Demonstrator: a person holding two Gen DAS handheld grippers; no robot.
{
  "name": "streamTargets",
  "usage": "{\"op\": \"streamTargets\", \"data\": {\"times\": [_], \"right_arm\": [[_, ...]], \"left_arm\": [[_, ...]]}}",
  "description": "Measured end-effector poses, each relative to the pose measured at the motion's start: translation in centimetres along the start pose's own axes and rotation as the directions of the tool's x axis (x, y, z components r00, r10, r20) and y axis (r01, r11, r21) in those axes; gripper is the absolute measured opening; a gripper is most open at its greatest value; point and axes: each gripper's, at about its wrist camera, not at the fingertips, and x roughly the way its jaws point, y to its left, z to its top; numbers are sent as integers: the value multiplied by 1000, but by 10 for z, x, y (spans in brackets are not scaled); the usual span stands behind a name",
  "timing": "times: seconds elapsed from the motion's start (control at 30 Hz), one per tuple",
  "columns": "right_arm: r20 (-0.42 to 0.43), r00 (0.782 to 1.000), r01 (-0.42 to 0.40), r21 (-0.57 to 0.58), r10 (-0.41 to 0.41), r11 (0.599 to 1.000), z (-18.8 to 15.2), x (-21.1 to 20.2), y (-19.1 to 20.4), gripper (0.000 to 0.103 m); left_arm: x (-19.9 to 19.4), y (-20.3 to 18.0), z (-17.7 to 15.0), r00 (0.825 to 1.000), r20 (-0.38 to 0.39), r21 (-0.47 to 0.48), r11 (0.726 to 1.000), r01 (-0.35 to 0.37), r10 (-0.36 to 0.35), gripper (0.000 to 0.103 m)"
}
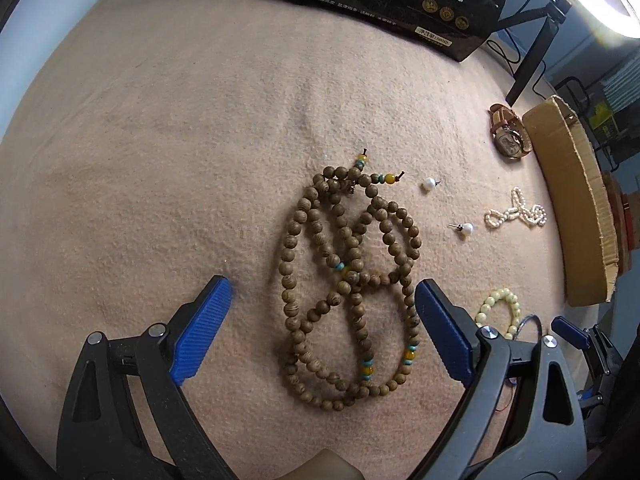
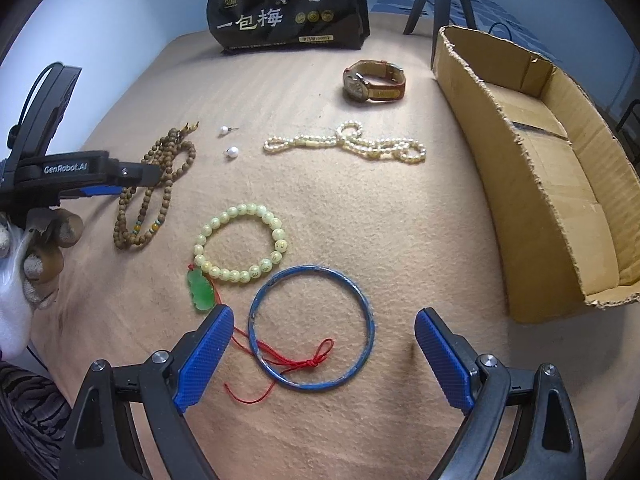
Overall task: Organize jewelry
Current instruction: 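Move the right tool to the blue bangle while the left tool approaches the brown bead necklace, then grasp the blue bangle with the right tool while the left tool grasps the brown bead necklace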
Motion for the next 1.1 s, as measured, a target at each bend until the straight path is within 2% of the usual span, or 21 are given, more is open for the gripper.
{"op": "streamTargets", "data": {"times": [0.2, 0.37, 0.53, 0.67, 0.77, 0.8, 0.87, 0.9, 0.97, 1.0, 1.07, 1.1], "right_arm": [[-9, 1000, 1, -12, -1, 1000, 1, 8, 4, 93], [-32, 997, 65, -23, -65, 998, 5, 19, 9, 93], [-65, 994, 88, -8, -88, 996, 8, 23, 7, 93], [-82, 988, 129, -61, -134, 990, 7, 29, 16, 93], [-85, 988, 124, -59, -129, 991, 9, 31, 17, 86], [-85, 989, 120, -53, -124, 991, 11, 30, 16, 81], [-84, 989, 117, -46, -120, 992, 11, 28, 17, 74], [-83, 989, 115, -45, -118, 992, 11, 28, 18, 74], [-83, 991, 107, -41, -110, 993, 12, 29, 17, 74], [-82, 991, 105, -41, -108, 994, 12, 28, 18, 74], [-81, 991, 104, -42, -107, 994, 10, 27, 19, 73], [-79, 991, 103, -42, -106, 994, 10, 26, 19, 73]], "left_arm": [[9, -14, 1, 998, 13, 33, 998, -55, 55, 95], [16, -24, 3, 996, 27, 56, 995, -87, 86, 95], [24, -37, 5, 993, 38, 63, 991, -115, 113, 95], [27, -42, 5, 991, 43, 59, 990, -126, 124, 95], [29, -46, 3, 990, 52, 62, 989, -134, 131, 94], [28, -46, 1, 990, 56, 64, 989, -136, 132, 92], [27, -48, 1, 988, 68, 73, 987, -141, 136, 83], [24, -48, -2, 988, 73, 78, 987, -143, 137, 80], [22, -48, -2, 988, 81, 85, 987, -137, 130, 62], [20, -47, -2, 989, 83, 87, 987, -133, 126, 57], [19, -48, -1, 990, 82, 86, 989, -120, 113, 38], [18, -47, 0, 992, 80, 81, 991, -108, 101, 34]]}}
